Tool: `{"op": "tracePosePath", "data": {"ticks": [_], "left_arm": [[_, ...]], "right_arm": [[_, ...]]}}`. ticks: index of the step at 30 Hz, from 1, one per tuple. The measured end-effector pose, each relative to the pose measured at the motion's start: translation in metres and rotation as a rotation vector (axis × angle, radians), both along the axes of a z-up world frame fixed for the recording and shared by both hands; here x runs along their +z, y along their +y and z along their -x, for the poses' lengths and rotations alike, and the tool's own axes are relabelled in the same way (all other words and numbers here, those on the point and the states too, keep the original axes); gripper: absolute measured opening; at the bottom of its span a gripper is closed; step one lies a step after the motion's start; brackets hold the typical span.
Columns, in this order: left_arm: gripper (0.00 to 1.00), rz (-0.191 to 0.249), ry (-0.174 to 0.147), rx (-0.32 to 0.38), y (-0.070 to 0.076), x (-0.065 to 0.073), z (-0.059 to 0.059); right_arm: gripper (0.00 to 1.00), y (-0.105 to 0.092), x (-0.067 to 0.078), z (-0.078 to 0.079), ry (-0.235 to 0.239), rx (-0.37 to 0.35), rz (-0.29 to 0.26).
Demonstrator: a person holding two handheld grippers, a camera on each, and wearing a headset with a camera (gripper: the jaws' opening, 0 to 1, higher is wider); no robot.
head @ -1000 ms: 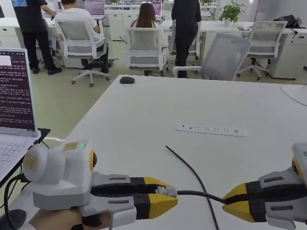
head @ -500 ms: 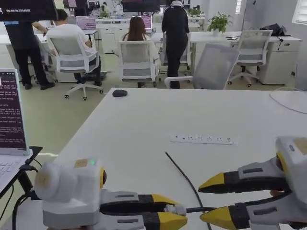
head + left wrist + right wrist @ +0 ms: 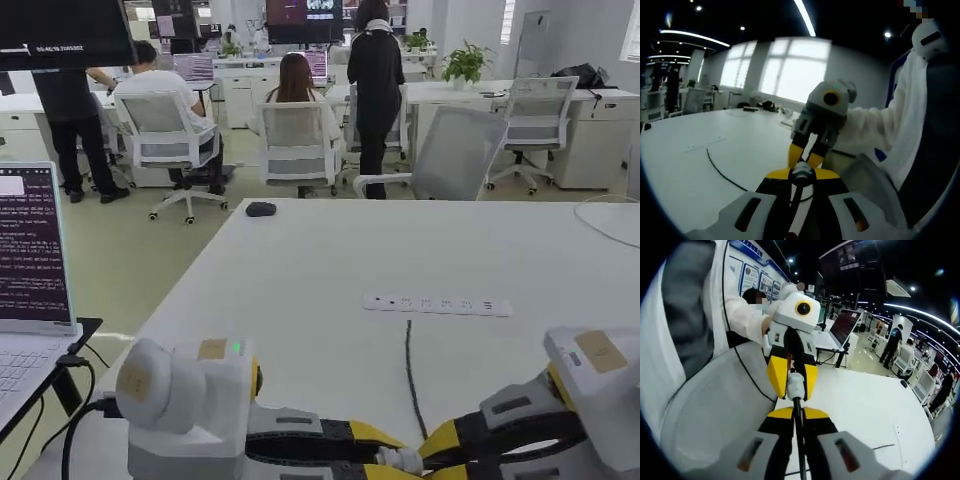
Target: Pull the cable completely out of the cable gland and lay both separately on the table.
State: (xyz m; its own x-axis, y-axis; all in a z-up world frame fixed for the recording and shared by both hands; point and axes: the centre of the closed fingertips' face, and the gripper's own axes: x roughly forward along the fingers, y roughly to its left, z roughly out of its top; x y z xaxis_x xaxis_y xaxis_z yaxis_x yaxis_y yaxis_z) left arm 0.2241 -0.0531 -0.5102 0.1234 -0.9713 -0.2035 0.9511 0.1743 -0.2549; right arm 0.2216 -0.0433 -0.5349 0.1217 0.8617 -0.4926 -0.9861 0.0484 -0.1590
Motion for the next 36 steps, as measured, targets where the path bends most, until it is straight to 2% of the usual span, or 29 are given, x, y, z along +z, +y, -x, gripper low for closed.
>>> {"op": "tracePosePath", "data": {"ticks": [5,12,22,26,30,36], "left_arm": [[0.17,0.005,-0.009,0.027,0.005,0.001,0.0],[0.16,0.034,0.005,0.074,0.021,0.005,-0.005],[0.16,0.027,0.008,0.114,0.04,0.004,-0.01],[0.16,0.039,0.007,0.129,0.043,0.005,-0.01],[0.16,0.05,0.003,0.134,0.044,0.007,-0.011],[0.16,0.062,-0.002,0.139,0.047,0.009,-0.011]], "right_arm": [[0.03,-0.001,0.0,-0.001,-0.009,0.012,0.009],[0.03,-0.01,-0.001,-0.008,-0.014,-0.012,-0.001],[0.03,-0.045,-0.014,-0.019,-0.006,-0.092,0.038],[0.03,-0.054,-0.013,-0.024,0.006,-0.127,0.024],[0.03,-0.052,-0.015,-0.021,0.024,-0.133,0.018],[0.03,-0.046,-0.022,-0.018,0.035,-0.127,0.04]]}}
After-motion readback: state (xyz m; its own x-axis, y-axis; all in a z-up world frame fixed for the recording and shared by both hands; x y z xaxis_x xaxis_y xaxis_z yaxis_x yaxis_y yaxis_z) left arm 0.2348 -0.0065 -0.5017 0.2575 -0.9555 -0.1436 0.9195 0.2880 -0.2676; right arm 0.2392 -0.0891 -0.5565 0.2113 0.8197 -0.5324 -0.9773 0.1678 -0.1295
